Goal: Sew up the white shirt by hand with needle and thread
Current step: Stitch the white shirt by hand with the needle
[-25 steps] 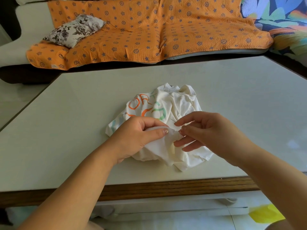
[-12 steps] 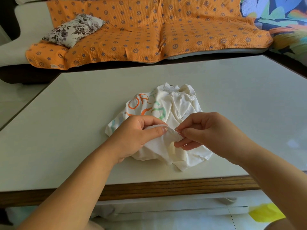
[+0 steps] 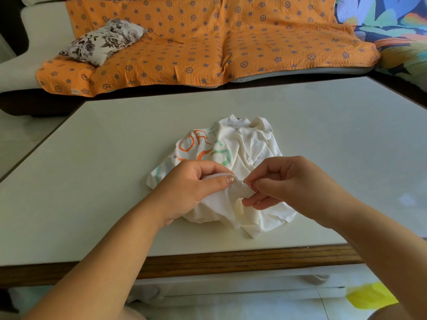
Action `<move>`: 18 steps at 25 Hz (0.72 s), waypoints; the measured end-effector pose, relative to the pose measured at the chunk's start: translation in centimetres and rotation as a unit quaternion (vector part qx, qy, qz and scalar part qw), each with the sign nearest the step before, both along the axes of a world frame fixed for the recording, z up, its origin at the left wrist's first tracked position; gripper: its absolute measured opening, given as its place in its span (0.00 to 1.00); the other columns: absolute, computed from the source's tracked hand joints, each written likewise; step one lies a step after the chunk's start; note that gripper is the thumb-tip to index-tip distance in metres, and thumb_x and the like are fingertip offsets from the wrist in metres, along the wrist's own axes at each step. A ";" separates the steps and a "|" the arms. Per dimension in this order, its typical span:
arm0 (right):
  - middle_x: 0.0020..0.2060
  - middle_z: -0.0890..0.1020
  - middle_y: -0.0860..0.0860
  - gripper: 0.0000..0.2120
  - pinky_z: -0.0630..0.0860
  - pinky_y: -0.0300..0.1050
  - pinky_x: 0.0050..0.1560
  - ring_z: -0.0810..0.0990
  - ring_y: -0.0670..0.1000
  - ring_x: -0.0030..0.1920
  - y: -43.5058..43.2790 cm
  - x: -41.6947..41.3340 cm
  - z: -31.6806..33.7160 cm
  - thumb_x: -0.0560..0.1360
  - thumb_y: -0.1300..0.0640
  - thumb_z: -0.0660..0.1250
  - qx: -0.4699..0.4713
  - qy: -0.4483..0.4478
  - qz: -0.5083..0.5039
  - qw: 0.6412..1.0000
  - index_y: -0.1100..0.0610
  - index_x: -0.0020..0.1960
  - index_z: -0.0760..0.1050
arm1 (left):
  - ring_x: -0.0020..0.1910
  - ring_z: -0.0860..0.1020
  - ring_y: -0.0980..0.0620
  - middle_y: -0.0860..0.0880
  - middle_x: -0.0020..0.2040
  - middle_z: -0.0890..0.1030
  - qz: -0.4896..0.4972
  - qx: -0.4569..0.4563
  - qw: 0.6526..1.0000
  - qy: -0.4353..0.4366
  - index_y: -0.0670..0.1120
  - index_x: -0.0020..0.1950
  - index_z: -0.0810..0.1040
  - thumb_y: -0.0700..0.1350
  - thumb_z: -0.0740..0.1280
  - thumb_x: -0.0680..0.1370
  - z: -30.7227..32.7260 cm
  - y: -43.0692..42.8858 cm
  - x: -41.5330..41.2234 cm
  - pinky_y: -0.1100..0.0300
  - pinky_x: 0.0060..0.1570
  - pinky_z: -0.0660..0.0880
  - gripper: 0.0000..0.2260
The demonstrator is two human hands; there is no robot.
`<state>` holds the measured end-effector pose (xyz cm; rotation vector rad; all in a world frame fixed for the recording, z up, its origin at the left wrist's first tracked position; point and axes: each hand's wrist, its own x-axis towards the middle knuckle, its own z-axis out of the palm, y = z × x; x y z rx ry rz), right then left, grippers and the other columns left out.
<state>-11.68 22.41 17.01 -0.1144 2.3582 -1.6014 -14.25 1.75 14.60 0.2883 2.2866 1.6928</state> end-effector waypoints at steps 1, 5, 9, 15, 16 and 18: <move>0.37 0.87 0.54 0.07 0.83 0.45 0.50 0.87 0.52 0.41 0.0 0.0 0.0 0.77 0.65 0.65 -0.001 0.000 0.004 1.000 0.58 0.47 0.82 | 0.47 0.81 0.58 0.53 0.45 0.86 -0.001 0.001 1.000 -0.001 0.52 0.46 0.86 0.46 0.71 0.75 0.0 0.0 0.0 0.62 0.51 0.73 0.04; 0.38 0.87 0.55 0.07 0.83 0.43 0.48 0.87 0.52 0.41 0.1 0.0 0.0 0.77 0.65 0.66 -0.011 0.003 0.020 1.000 0.59 0.48 0.82 | 0.46 0.81 0.61 0.55 0.44 0.85 -0.008 0.007 1.000 -0.005 0.51 0.46 0.85 0.46 0.71 0.74 0.0 0.0 0.0 0.67 0.48 0.72 0.04; 0.39 0.87 0.57 0.07 0.83 0.43 0.48 0.87 0.53 0.43 0.3 -0.1 -0.1 0.78 0.66 0.65 -0.041 -0.007 0.045 0.998 0.60 0.50 0.82 | 0.45 0.81 0.61 0.54 0.43 0.85 -0.019 0.033 0.999 -0.025 0.49 0.46 0.85 0.50 0.71 0.69 0.1 0.1 -0.1 0.70 0.46 0.74 0.09; 0.39 0.85 0.61 0.03 0.83 0.47 0.48 0.87 0.56 0.43 -0.3 -0.3 -0.8 0.78 0.63 0.65 -0.081 -0.016 0.045 0.996 0.62 0.49 0.77 | 0.44 0.81 0.62 0.54 0.40 0.85 -0.002 0.065 0.997 -0.046 0.50 0.42 0.85 0.49 0.73 0.66 -0.2 0.4 -0.1 0.70 0.48 0.74 0.07; 0.39 0.84 0.62 0.02 0.84 0.47 0.46 0.87 0.57 0.43 -0.4 -0.3 -0.9 0.78 0.63 0.65 -0.088 -0.017 0.041 0.995 0.62 0.49 0.76 | 0.43 0.80 0.62 0.55 0.39 0.84 -0.001 0.065 0.997 -0.049 0.50 0.42 0.84 0.48 0.73 0.67 -0.2 0.5 -0.1 0.70 0.47 0.74 0.06; 0.38 0.83 0.61 0.04 0.84 0.47 0.44 0.87 0.58 0.42 -0.7 -0.5 -1.2 0.78 0.62 0.66 -0.086 -0.019 0.037 0.995 0.63 0.49 0.74 | 0.42 0.80 0.63 0.56 0.38 0.84 -0.005 0.058 0.997 -0.054 0.49 0.43 0.84 0.44 0.73 0.71 -0.3 0.7 0.0 0.70 0.46 0.74 0.02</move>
